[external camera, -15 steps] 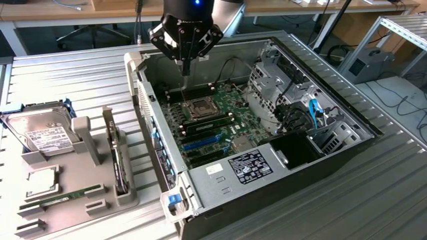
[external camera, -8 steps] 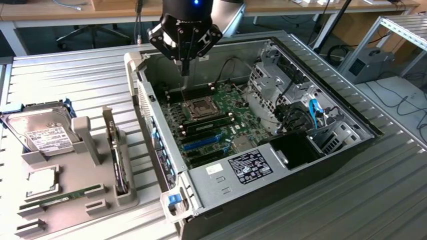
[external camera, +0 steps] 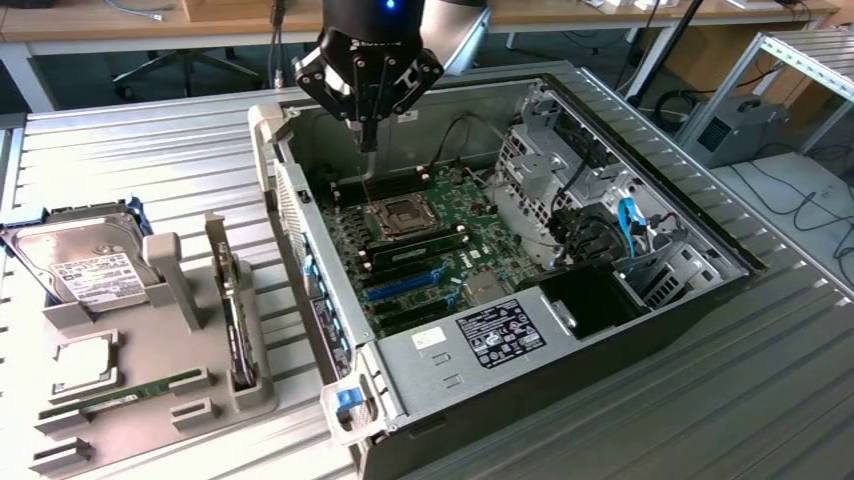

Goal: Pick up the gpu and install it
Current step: 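Reach for the gpu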

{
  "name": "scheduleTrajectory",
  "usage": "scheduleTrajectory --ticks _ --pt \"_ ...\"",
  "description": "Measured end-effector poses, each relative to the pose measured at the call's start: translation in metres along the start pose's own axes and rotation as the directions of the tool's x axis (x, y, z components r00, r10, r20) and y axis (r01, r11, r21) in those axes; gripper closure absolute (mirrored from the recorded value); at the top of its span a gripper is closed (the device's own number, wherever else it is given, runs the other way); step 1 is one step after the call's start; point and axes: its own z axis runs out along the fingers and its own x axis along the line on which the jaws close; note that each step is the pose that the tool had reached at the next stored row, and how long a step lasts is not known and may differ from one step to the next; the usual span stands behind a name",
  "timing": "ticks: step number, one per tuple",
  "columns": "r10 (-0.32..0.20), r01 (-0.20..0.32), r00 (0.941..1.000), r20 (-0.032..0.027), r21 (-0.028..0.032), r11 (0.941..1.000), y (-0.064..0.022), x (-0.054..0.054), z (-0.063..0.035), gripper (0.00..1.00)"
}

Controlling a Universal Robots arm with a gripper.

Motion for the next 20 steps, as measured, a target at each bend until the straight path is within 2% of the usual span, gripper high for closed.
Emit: scheduleTrajectory --ticks 20 --pt "0.000 0.000 1.0000 0.0000 0.0001 1.0000 -0.0048 0.0004 0.0005 0.89"
